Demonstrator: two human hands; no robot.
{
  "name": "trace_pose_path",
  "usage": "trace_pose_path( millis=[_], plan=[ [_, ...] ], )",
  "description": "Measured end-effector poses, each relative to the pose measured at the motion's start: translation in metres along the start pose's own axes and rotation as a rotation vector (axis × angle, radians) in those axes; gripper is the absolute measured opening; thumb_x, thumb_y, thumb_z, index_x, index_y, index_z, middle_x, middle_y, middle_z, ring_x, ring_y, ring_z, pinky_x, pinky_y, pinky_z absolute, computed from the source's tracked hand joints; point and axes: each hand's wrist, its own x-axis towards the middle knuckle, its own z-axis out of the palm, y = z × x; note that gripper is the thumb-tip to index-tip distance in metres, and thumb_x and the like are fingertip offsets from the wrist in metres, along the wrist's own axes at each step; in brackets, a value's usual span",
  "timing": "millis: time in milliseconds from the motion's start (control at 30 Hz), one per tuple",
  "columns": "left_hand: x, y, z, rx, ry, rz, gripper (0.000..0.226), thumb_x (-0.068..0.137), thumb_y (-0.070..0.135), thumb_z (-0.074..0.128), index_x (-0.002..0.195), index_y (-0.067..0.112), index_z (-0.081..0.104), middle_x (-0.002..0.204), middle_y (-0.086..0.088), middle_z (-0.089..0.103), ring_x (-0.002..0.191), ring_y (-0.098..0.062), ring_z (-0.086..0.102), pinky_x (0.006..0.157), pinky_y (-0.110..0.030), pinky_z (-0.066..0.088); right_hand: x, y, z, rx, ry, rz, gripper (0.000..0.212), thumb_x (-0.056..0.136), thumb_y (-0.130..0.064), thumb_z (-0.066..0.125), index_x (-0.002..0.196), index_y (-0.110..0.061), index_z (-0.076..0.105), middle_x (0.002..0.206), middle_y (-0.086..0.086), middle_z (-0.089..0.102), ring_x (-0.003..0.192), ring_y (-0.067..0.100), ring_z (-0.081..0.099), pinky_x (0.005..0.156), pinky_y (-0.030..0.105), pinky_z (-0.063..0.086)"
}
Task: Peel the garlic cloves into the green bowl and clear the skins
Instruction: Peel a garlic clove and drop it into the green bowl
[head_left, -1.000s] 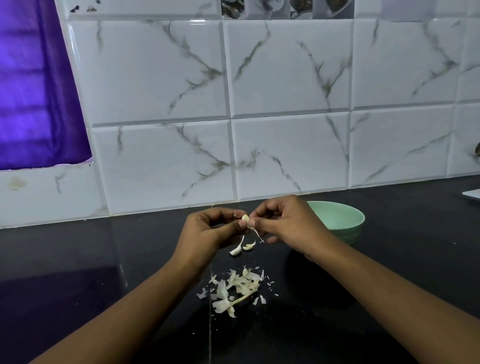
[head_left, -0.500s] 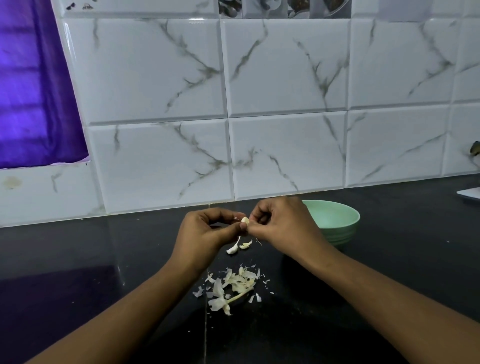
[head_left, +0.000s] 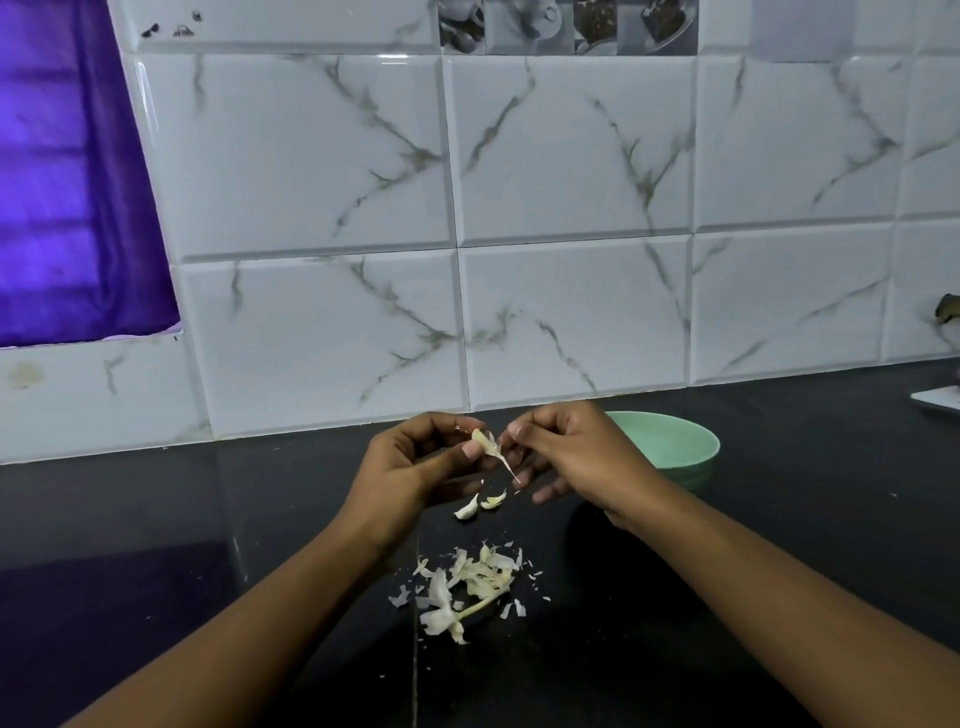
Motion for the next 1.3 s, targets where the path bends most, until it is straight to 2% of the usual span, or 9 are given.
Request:
trace_pose_path(
  millis=[167, 233, 400, 500, 633, 833, 967, 1200, 1300],
  plan=[
    [0.001, -0.002, -0.001, -0.006, -0.008, -0.042, 0.014, 0.083, 0.001, 0.061, 0.092, 0.01, 0.067, 0.076, -0.006, 0.071, 0.07, -0.014, 0.07, 0.059, -0.022, 0.055, 0.0, -0.001, -0.004, -0.043, 0.004, -0.104, 0.018, 0.079, -0.01, 0.075, 0.064, -0.016, 0.066, 0.058, -0.001, 0.064, 0.054, 0.009, 0.06, 0.047, 0.023, 0.048],
    [0.001, -0.003, 0.0, -0.005, -0.003, -0.04, 0.016, 0.082, 0.002, 0.062, 0.092, 0.011, 0.069, 0.075, -0.007, 0.071, 0.068, -0.013, 0.069, 0.059, -0.022, 0.055, -0.001, -0.001, -0.004, -0.032, 0.015, -0.123, 0.021, 0.074, -0.006, 0.078, 0.065, -0.017, 0.063, 0.058, -0.004, 0.061, 0.053, 0.006, 0.057, 0.047, 0.024, 0.048],
    [0.002, -0.005, 0.0, 0.039, 0.009, -0.042, 0.019, 0.085, 0.002, 0.062, 0.099, 0.009, 0.072, 0.083, -0.01, 0.074, 0.072, -0.014, 0.07, 0.061, -0.023, 0.055, -0.002, -0.003, -0.002, 0.022, 0.001, -0.137, 0.008, 0.082, -0.01, 0.071, 0.079, -0.017, 0.068, 0.074, 0.004, 0.071, 0.066, 0.013, 0.069, 0.056, 0.026, 0.055],
    [0.001, -0.005, 0.0, 0.039, 0.006, -0.031, 0.021, 0.08, 0.007, 0.064, 0.1, 0.009, 0.072, 0.088, -0.013, 0.075, 0.077, -0.019, 0.071, 0.067, -0.029, 0.059, -0.002, -0.002, 0.0, -0.029, 0.03, -0.163, 0.011, 0.083, -0.009, 0.07, 0.076, -0.017, 0.07, 0.071, 0.004, 0.072, 0.067, 0.012, 0.07, 0.06, 0.025, 0.055],
    [0.002, -0.005, 0.001, 0.123, 0.045, 0.019, 0.02, 0.082, 0.001, 0.066, 0.097, 0.012, 0.071, 0.083, -0.01, 0.075, 0.069, -0.016, 0.068, 0.057, -0.023, 0.055, -0.001, 0.0, 0.001, -0.041, 0.001, -0.132, 0.009, 0.085, -0.009, 0.067, 0.077, -0.012, 0.07, 0.071, 0.006, 0.072, 0.066, 0.011, 0.07, 0.059, 0.022, 0.055],
    [0.002, -0.006, 0.0, 0.25, 0.077, 0.103, 0.017, 0.079, 0.003, 0.071, 0.091, 0.015, 0.071, 0.078, -0.01, 0.073, 0.066, -0.017, 0.066, 0.062, -0.028, 0.057, -0.001, 0.0, 0.002, -0.072, 0.023, -0.11, 0.014, 0.085, -0.005, 0.065, 0.072, -0.011, 0.068, 0.062, 0.002, 0.07, 0.06, 0.012, 0.069, 0.054, 0.021, 0.053],
    [0.001, -0.007, 0.001, 0.277, 0.103, 0.123, 0.015, 0.078, 0.003, 0.073, 0.087, 0.015, 0.072, 0.076, -0.011, 0.073, 0.067, -0.018, 0.069, 0.064, -0.03, 0.058, -0.005, 0.0, 0.005, -0.273, 0.14, -0.197, 0.017, 0.08, -0.012, 0.068, 0.065, -0.02, 0.067, 0.058, 0.002, 0.069, 0.058, 0.014, 0.069, 0.063, 0.035, 0.059],
    [-0.001, -0.005, 0.004, 0.272, 0.101, 0.129, 0.014, 0.078, 0.003, 0.073, 0.089, 0.011, 0.071, 0.077, -0.012, 0.073, 0.073, -0.023, 0.071, 0.071, -0.037, 0.06, -0.008, -0.002, 0.01, -0.438, 0.249, -0.297, 0.015, 0.069, -0.034, 0.071, 0.066, -0.021, 0.067, 0.051, -0.01, 0.061, 0.055, 0.005, 0.061, 0.059, 0.023, 0.05],
    [-0.001, -0.005, 0.004, 0.24, 0.088, 0.118, 0.014, 0.078, 0.002, 0.071, 0.09, 0.01, 0.07, 0.078, -0.013, 0.073, 0.072, -0.021, 0.071, 0.067, -0.032, 0.059, -0.008, 0.0, 0.009, -0.334, 0.219, -0.25, 0.019, 0.063, -0.037, 0.071, 0.064, -0.019, 0.065, 0.053, -0.005, 0.061, 0.053, 0.012, 0.062, 0.058, 0.031, 0.054]
  ],
)
